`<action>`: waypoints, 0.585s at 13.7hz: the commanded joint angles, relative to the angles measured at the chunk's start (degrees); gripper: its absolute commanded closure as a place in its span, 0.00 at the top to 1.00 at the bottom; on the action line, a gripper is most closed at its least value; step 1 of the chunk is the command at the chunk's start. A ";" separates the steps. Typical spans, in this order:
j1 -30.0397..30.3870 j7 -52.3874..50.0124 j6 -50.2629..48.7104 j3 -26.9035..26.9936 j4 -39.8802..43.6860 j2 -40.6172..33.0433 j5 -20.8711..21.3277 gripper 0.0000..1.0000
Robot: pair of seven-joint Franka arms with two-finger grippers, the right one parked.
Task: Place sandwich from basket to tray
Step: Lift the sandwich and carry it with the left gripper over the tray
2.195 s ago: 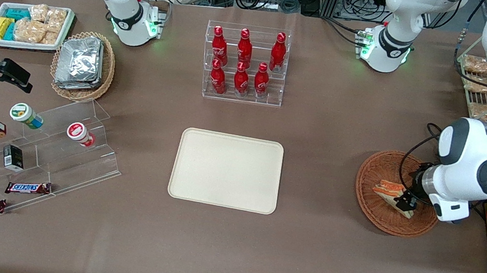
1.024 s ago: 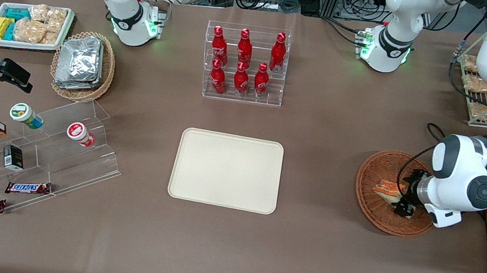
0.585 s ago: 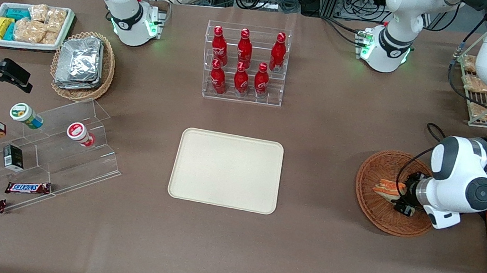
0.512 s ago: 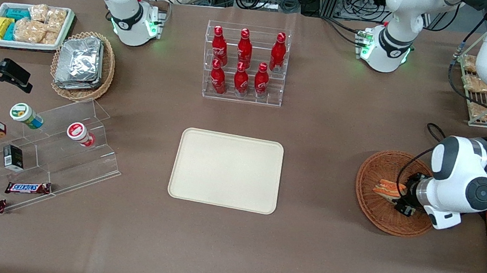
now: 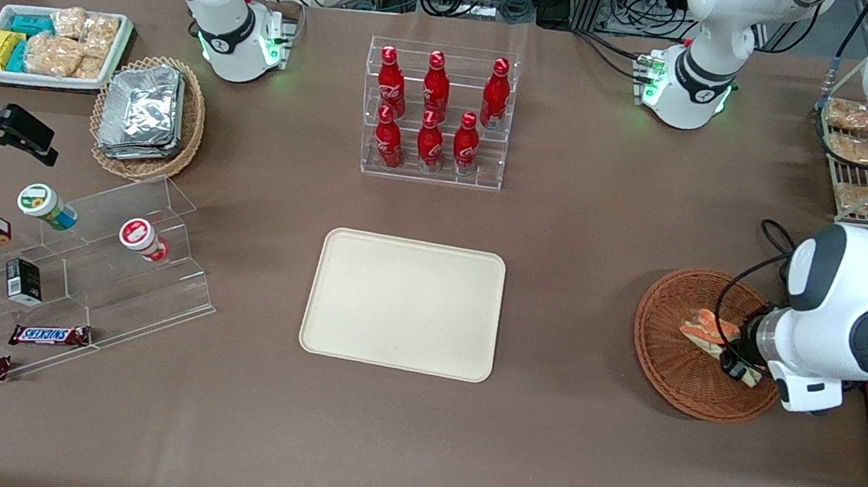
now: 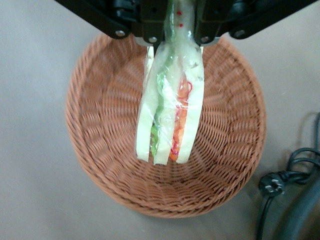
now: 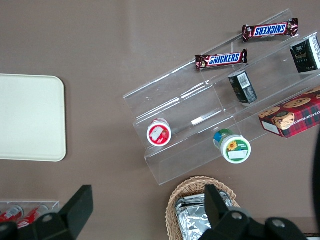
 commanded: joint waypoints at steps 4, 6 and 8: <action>-0.38 18.02 -11.71 -10.09 15.13 0.33 0.81 0.00; -0.47 18.57 -11.80 -15.09 16.18 0.67 0.37 0.00; -3.70 18.74 -11.45 -18.45 16.62 2.86 0.90 0.00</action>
